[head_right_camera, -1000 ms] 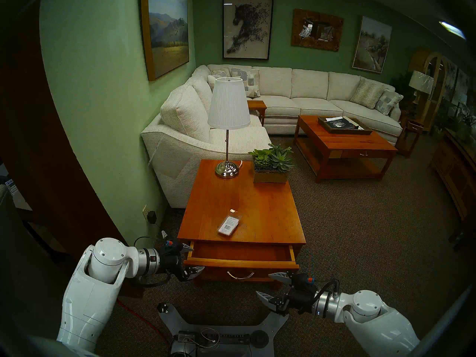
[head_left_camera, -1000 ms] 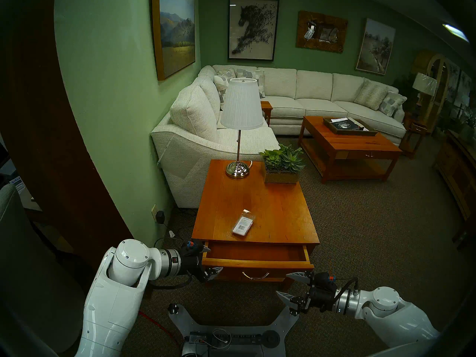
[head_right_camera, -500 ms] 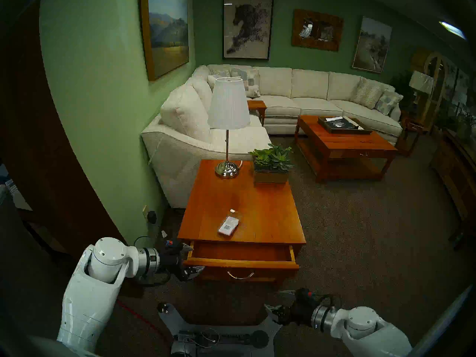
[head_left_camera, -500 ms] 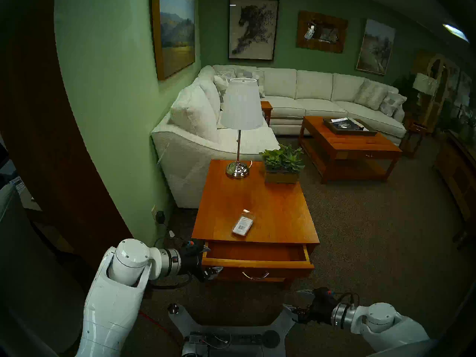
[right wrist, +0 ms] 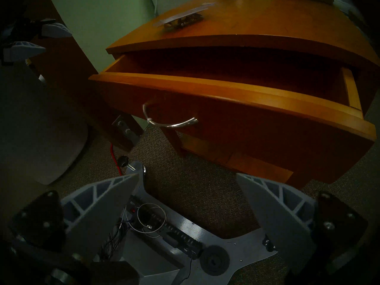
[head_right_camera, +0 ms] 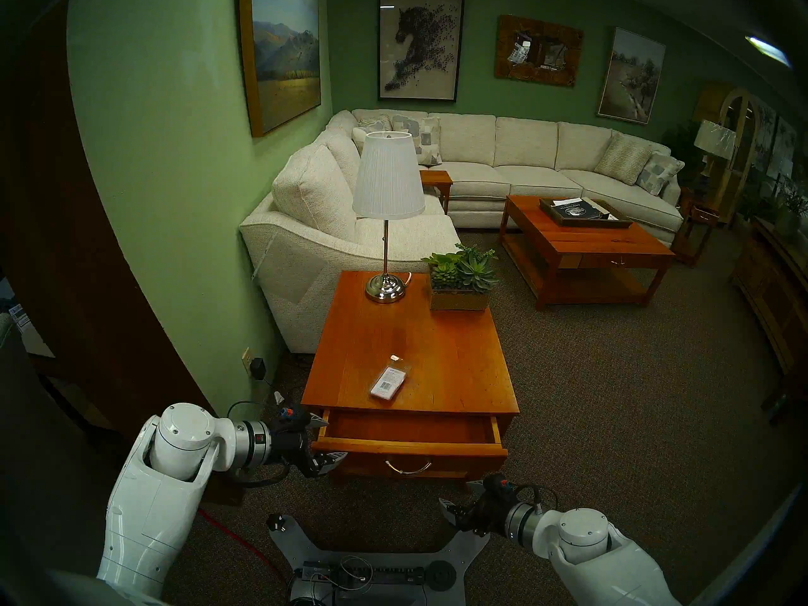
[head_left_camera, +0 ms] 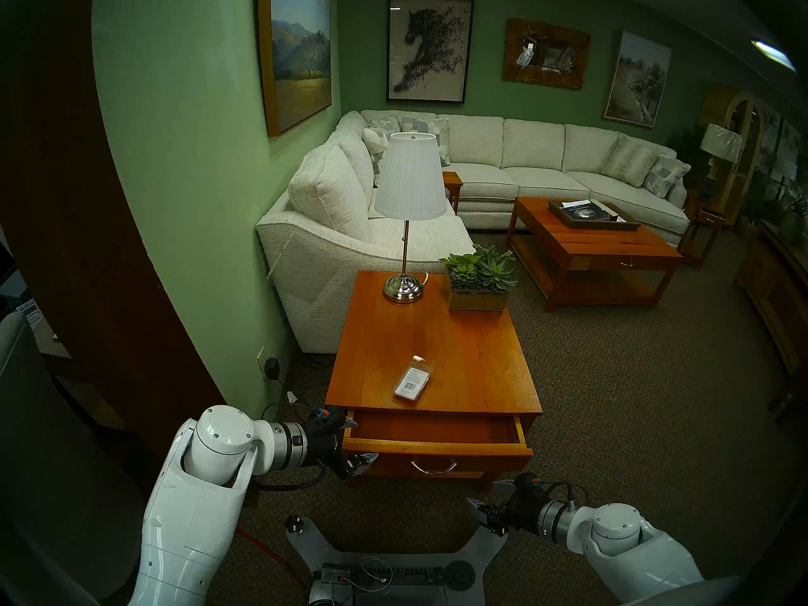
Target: Open the drawer, take out the contents and close the drawer
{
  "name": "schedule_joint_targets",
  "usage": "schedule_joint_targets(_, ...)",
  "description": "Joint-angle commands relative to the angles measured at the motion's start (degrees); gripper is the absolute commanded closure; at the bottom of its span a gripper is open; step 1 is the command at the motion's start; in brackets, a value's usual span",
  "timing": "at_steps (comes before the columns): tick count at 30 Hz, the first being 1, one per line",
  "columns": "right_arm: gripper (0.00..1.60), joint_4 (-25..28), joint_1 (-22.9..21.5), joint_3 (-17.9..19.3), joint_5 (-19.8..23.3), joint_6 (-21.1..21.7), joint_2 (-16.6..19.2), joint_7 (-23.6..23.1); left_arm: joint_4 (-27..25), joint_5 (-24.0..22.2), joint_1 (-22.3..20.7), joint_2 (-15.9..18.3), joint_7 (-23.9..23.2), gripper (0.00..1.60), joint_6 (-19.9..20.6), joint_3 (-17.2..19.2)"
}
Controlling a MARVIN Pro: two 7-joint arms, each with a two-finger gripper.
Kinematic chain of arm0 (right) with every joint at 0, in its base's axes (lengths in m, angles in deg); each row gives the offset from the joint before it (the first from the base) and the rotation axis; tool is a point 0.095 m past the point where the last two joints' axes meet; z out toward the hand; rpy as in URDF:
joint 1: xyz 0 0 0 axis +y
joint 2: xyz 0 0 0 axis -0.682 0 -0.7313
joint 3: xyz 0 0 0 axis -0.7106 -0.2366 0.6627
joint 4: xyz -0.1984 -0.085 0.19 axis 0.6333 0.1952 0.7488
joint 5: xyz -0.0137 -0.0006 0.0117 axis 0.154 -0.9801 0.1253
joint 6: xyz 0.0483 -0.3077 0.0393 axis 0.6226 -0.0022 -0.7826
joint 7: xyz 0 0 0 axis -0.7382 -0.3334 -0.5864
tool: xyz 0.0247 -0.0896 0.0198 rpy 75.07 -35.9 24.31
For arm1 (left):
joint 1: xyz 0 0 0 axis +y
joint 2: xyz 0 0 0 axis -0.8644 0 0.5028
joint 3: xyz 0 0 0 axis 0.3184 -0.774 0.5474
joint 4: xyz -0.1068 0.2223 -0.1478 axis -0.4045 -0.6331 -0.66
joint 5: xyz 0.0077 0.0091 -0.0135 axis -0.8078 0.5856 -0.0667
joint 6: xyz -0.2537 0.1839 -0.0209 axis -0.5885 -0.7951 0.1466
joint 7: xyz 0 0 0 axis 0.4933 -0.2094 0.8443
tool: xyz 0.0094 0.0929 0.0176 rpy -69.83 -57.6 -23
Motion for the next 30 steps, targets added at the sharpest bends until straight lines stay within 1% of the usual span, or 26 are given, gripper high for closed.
schedule_joint_targets(1,0.00,-1.41,-7.17,0.52,-1.55,2.00,-3.02,1.76,-1.15,-0.17,-1.09,-0.11,0.06,0.00,-0.18,0.08)
schedule_joint_targets(3,0.00,-0.83,-6.44,0.99,-1.87,2.08,-3.23,2.32,-1.12,-0.16,-1.09,-0.12,0.05,0.00,-0.18,0.08)
schedule_joint_targets(4,0.00,-1.89,-7.93,0.57,-2.14,2.63,-3.63,2.52,-1.09,-0.15,-1.08,-0.12,0.04,0.00,-0.19,0.09)
schedule_joint_targets(10,0.00,-3.38,-11.03,-0.03,-3.49,4.38,-6.25,4.27,-0.93,-0.09,-1.06,-0.16,0.00,0.00,-0.21,0.11)
schedule_joint_targets(11,0.00,-4.32,-12.75,-0.57,-3.68,4.87,-6.65,4.37,-0.90,-0.08,-1.06,-0.17,-0.01,0.00,-0.21,0.12)
schedule_joint_targets(12,0.00,-3.55,-11.79,-0.13,-3.85,4.77,-7.11,4.77,-0.88,-0.07,-1.06,-0.17,-0.01,0.00,-0.22,0.12)
schedule_joint_targets(13,0.00,-3.73,-12.21,-0.21,-4.03,5.03,-7.46,4.97,-0.85,-0.06,-1.06,-0.18,-0.02,0.00,-0.23,0.12)
schedule_joint_targets(14,0.00,-4.64,-13.75,-0.62,-4.30,5.63,-7.90,5.12,-0.83,-0.05,-1.06,-0.19,-0.03,0.00,-0.24,0.13)
schedule_joint_targets(15,0.00,-3.92,-12.72,-0.19,-4.39,5.53,-8.17,5.39,-0.80,-0.05,-1.06,-0.19,-0.03,0.00,-0.24,0.13)
schedule_joint_targets(16,0.00,-5.56,-15.27,-0.93,-4.68,6.33,-8.55,5.46,-0.78,-0.04,-1.06,-0.20,-0.04,0.00,-0.25,0.14)
schedule_joint_targets(17,0.00,-4.73,-13.92,-0.38,-4.77,6.09,-8.86,5.81,-0.75,-0.03,-1.06,-0.21,-0.05,0.00,-0.26,0.14)
schedule_joint_targets(18,0.00,-4.63,-13.77,-0.19,-4.89,6.16,-9.17,6.05,-0.72,-0.02,-1.06,-0.22,-0.05,0.00,-0.27,0.15)
schedule_joint_targets(19,0.00,-5.98,-15.83,-0.79,-5.25,6.79,-9.45,6.24,-0.70,-0.01,-1.06,-0.23,-0.06,0.00,-0.29,0.15)
schedule_joint_targets(20,0.00,-5.60,-15.24,-0.49,-5.44,6.71,-9.76,6.55,-0.67,0.00,-1.06,-0.23,-0.07,0.00,-0.30,0.16)
schedule_joint_targets(24,0.00,-6.99,-17.55,-0.61,-6.05,7.46,-10.86,7.15,-0.58,0.03,-1.06,-0.26,-0.09,0.00,-0.34,0.17)
schedule_joint_targets(25,0.00,-6.67,-17.12,-0.35,-6.16,7.40,-11.06,7.34,-0.56,0.04,-1.06,-0.27,-0.09,0.00,-0.34,0.18)
schedule_joint_targets(27,0.00,-7.73,-18.99,-0.55,-6.56,7.91,-11.58,7.65,-0.52,0.06,-1.07,-0.28,-0.11,0.00,-0.37,0.19)
schedule_joint_targets(28,0.00,-7.18,-18.43,-0.21,-6.64,7.70,-11.74,7.81,-0.50,0.06,-1.07,-0.29,-0.11,0.00,-0.38,0.19)
schedule_joint_targets(30,0.00,-7.96,-19.99,-0.27,-7.03,8.06,-12.11,8.12,-0.46,0.08,-1.08,-0.30,-0.12,0.00,-0.41,0.20)
